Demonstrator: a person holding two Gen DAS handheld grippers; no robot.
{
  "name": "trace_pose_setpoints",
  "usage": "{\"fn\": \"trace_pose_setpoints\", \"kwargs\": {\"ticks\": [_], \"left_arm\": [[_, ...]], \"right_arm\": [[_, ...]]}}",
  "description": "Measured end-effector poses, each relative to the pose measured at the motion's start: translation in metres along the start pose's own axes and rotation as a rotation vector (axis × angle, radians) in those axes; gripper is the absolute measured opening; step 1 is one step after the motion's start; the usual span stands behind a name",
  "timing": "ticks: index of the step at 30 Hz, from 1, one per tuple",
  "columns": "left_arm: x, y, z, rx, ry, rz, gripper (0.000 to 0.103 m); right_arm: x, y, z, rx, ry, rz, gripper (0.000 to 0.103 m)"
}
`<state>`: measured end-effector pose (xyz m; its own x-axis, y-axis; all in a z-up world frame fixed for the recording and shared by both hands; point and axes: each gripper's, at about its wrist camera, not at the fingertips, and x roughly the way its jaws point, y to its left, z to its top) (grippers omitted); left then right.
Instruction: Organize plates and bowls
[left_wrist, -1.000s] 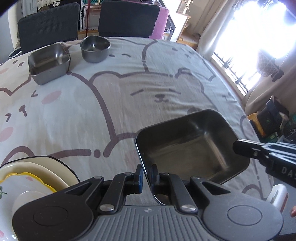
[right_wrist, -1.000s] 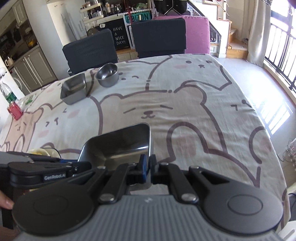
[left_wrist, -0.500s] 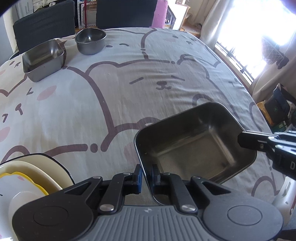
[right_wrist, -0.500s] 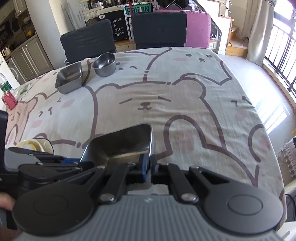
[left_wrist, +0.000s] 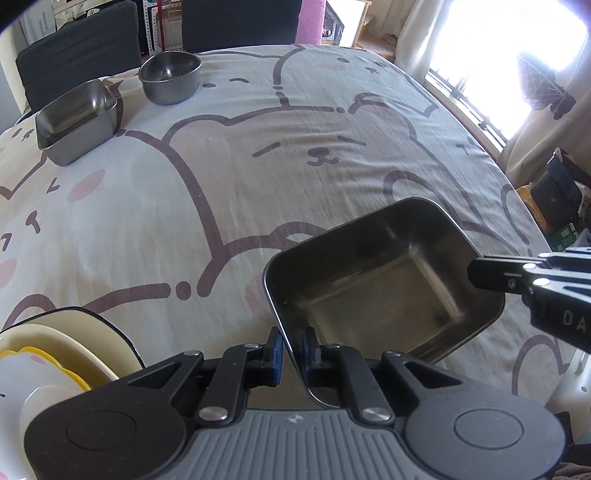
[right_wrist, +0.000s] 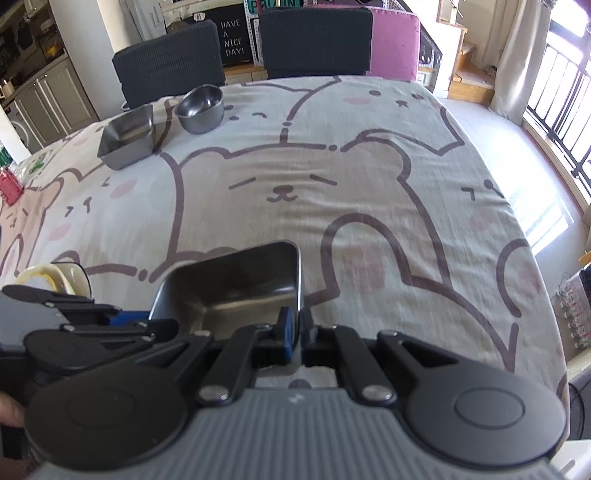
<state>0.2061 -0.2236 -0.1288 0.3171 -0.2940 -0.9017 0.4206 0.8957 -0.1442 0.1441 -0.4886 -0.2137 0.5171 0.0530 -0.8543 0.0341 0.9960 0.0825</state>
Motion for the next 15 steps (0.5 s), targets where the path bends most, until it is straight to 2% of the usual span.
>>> {"fn": "trace_pose_setpoints", "kwargs": {"ticks": [15], "left_arm": [[0.002, -0.001, 0.001, 0.011, 0.004, -0.003, 0.013]], "right_arm": [[0.018, -0.003, -0.002, -0.014, 0.059, -0.026, 0.005]]}}
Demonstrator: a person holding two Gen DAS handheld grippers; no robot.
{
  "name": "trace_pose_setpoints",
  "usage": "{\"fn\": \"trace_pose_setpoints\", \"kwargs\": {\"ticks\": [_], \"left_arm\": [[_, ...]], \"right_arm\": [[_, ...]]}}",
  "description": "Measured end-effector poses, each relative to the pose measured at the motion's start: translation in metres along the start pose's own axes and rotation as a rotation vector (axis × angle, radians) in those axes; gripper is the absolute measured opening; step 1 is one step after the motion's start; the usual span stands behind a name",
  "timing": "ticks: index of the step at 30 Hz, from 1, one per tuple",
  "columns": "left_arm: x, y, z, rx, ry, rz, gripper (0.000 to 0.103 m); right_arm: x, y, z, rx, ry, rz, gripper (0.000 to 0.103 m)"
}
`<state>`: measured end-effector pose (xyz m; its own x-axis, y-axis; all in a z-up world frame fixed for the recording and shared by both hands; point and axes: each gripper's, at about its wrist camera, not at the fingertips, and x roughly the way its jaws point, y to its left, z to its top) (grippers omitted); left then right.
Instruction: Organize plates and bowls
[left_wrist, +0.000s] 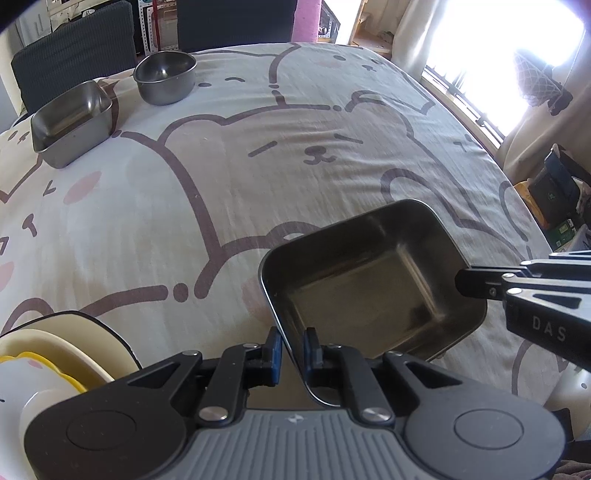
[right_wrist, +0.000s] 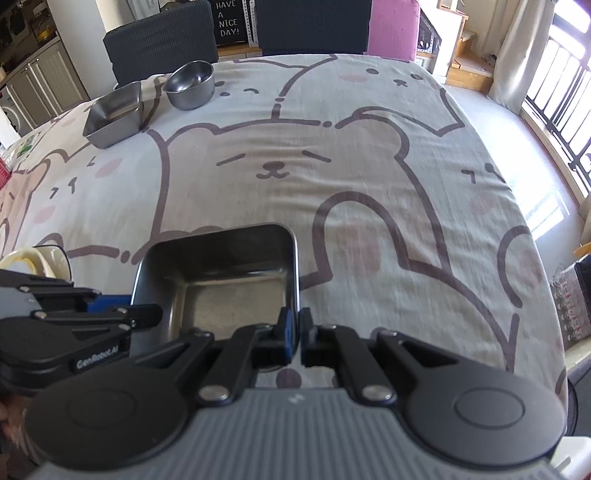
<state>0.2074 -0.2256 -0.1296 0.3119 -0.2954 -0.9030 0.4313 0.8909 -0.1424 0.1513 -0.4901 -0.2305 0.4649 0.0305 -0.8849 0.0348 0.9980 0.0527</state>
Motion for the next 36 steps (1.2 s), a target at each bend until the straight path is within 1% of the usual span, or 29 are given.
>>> {"fn": "trace_pose_setpoints", "kwargs": {"ticks": [5, 9, 16, 19, 20, 21, 22, 23, 25, 27, 29, 30, 32, 33, 35, 36], "left_arm": [[0.000, -0.001, 0.001, 0.004, -0.006, -0.011, 0.016], [0.001, -0.002, 0.002, 0.010, -0.008, -0.018, 0.016], [0.001, -0.002, 0.003, 0.011, -0.005, -0.030, 0.016], [0.000, -0.001, 0.002, 0.013, -0.003, -0.041, 0.020], [0.000, -0.001, 0.002, 0.013, -0.003, -0.044, 0.022], [-0.001, -0.001, 0.002, 0.013, -0.005, -0.048, 0.023], [-0.003, -0.001, 0.002, 0.012, -0.009, -0.053, 0.030], [-0.004, -0.001, 0.002, 0.012, -0.014, -0.053, 0.039], [-0.006, -0.002, 0.001, 0.012, -0.029, -0.047, 0.046], [-0.008, -0.002, 0.002, 0.007, -0.036, -0.049, 0.051], [-0.010, -0.001, 0.003, 0.001, -0.043, -0.049, 0.056], [-0.012, -0.001, 0.003, 0.001, -0.046, -0.048, 0.058], [-0.014, 0.001, 0.002, 0.004, -0.052, -0.042, 0.066], [-0.016, 0.002, 0.002, 0.004, -0.055, -0.040, 0.067], [-0.021, 0.004, 0.002, -0.003, -0.067, -0.045, 0.074], [-0.023, 0.006, 0.002, -0.007, -0.074, -0.045, 0.077]], "right_arm": [[0.008, -0.001, 0.001, -0.001, 0.025, -0.012, 0.005], [0.015, -0.001, 0.001, -0.009, 0.054, -0.024, 0.005], [0.020, -0.005, 0.000, -0.004, 0.063, -0.018, 0.005], [0.020, -0.007, 0.000, 0.006, 0.064, -0.008, 0.006], [0.020, -0.008, 0.000, 0.009, 0.064, 0.000, 0.010], [0.020, -0.009, -0.001, 0.010, 0.062, 0.006, 0.010], [0.020, -0.009, -0.001, 0.009, 0.059, 0.008, 0.014], [0.021, -0.009, -0.002, 0.005, 0.061, 0.004, 0.021], [0.021, -0.008, -0.002, -0.001, 0.063, -0.003, 0.025], [0.019, -0.010, -0.002, 0.008, 0.060, -0.001, 0.029], [0.017, -0.011, -0.003, 0.012, 0.050, -0.004, 0.039], [0.015, -0.012, -0.003, 0.010, 0.047, -0.003, 0.041], [0.012, -0.013, -0.005, 0.007, 0.038, 0.003, 0.048], [0.010, -0.013, -0.006, 0.003, 0.034, 0.006, 0.050], [0.005, -0.013, -0.008, -0.008, 0.022, 0.011, 0.061], [0.003, -0.013, -0.009, -0.011, 0.017, 0.011, 0.063]]}}
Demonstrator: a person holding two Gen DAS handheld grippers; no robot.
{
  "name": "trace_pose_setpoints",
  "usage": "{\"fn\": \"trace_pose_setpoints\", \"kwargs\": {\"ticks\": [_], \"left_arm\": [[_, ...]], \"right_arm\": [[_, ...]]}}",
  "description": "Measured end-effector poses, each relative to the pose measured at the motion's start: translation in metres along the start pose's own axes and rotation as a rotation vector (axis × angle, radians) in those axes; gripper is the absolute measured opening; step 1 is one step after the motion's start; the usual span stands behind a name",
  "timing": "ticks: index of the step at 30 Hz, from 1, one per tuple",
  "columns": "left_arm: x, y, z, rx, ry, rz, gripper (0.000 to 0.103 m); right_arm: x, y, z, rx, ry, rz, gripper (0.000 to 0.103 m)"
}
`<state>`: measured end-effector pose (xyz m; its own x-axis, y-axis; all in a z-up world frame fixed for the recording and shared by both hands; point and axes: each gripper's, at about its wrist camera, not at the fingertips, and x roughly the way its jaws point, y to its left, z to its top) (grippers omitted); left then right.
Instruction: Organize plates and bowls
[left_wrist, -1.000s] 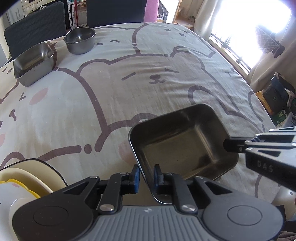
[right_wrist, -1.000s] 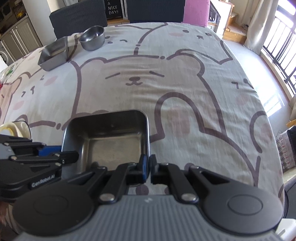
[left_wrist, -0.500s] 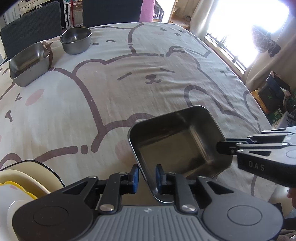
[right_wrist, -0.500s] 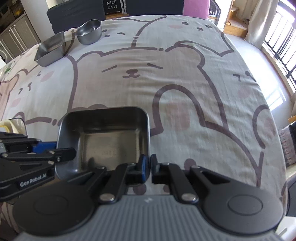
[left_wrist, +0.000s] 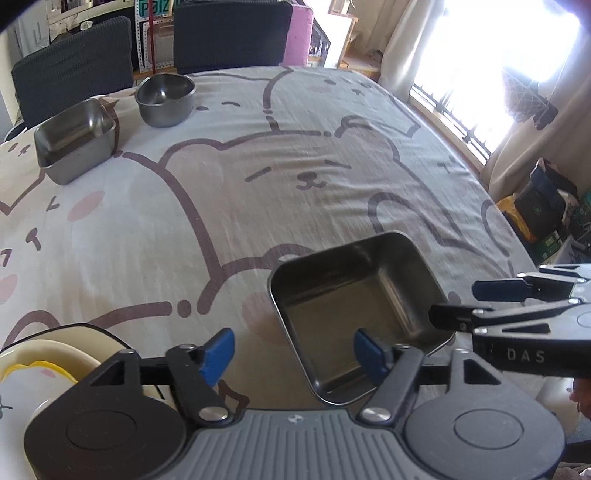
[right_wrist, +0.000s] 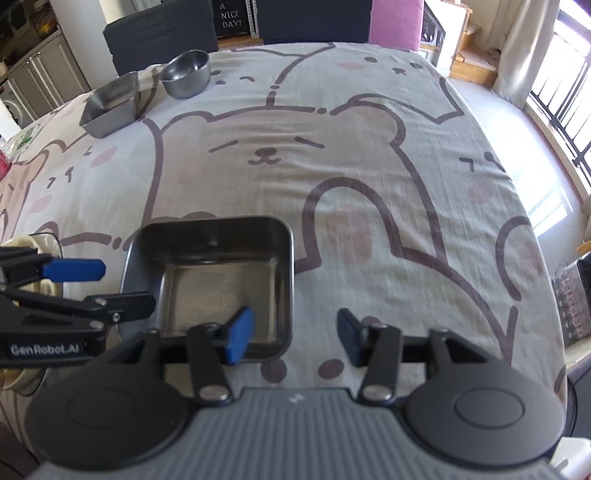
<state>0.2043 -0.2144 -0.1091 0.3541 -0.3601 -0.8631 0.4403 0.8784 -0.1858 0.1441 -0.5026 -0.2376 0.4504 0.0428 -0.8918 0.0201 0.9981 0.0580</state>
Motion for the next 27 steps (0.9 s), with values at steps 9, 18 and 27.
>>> {"fn": "trace_pose_setpoints", "kwargs": {"ticks": [9, 18, 27], "left_arm": [[-0.019, 0.010, 0.001, 0.000, -0.057, 0.021, 0.100], [-0.049, 0.030, 0.009, -0.025, -0.142, 0.027, 0.103], [-0.081, 0.096, 0.022, -0.170, -0.240, 0.068, 0.103]], "right_arm": [[-0.020, 0.001, -0.003, 0.004, -0.057, -0.012, 0.086], [-0.042, -0.005, -0.008, 0.046, -0.158, -0.011, 0.103], [-0.054, 0.009, 0.013, 0.110, -0.287, -0.013, 0.103]]}}
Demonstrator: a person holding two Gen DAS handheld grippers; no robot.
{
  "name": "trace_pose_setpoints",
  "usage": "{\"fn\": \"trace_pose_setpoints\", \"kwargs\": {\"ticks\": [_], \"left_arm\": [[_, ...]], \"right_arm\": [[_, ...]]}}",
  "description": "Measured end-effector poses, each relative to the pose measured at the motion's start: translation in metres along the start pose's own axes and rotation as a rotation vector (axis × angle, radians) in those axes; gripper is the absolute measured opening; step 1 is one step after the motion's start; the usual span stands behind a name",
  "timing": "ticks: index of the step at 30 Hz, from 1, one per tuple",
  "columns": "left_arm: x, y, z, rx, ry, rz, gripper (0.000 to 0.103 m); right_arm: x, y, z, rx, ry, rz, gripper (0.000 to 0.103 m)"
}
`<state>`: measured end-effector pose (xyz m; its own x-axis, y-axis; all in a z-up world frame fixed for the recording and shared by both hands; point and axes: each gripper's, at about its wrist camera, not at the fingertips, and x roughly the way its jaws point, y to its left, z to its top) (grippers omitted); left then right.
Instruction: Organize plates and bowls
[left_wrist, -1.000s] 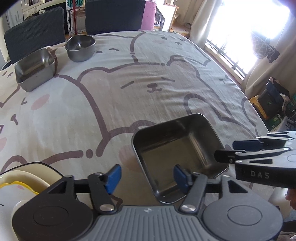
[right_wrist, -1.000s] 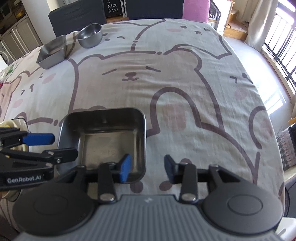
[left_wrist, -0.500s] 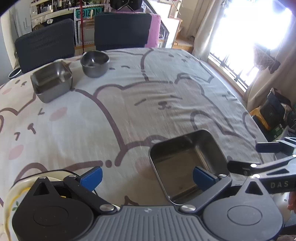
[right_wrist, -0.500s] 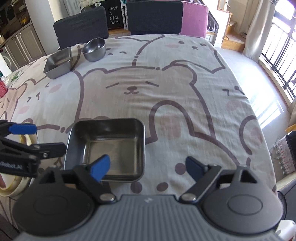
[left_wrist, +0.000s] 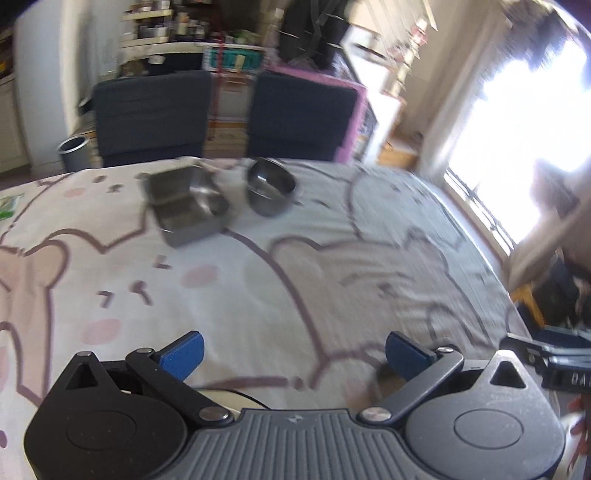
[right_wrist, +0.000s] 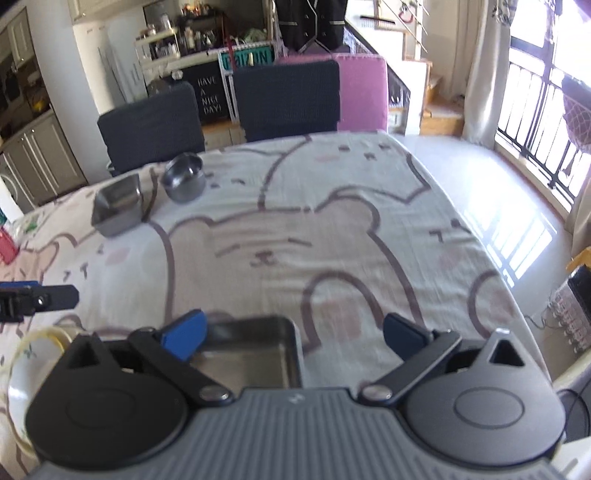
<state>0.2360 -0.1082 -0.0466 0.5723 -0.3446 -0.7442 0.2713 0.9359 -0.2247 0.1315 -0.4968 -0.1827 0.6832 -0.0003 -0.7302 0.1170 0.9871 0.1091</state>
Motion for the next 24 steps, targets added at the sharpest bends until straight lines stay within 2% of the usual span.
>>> {"fn": "trace_pose_setpoints", "kwargs": {"ticks": [7, 12, 19, 24], "left_arm": [[0.000, 0.061, 0.017, -0.120, -0.056, 0.096, 0.103], [0.003, 0.096, 0.029, -0.169, -0.106, 0.144, 0.103], [0.015, 0.130, 0.053, -0.185, -0.180, 0.198, 0.103], [0.034, 0.142, 0.078, -0.169, -0.223, 0.205, 0.103]], "right_arm": [[0.016, 0.046, 0.025, -0.011, -0.066, 0.047, 0.103], [0.036, 0.082, 0.043, -0.008, -0.091, 0.084, 0.103], [0.075, 0.127, 0.068, 0.015, -0.094, 0.122, 0.103], [0.109, 0.162, 0.085, 0.030, -0.059, 0.159, 0.103]]}}
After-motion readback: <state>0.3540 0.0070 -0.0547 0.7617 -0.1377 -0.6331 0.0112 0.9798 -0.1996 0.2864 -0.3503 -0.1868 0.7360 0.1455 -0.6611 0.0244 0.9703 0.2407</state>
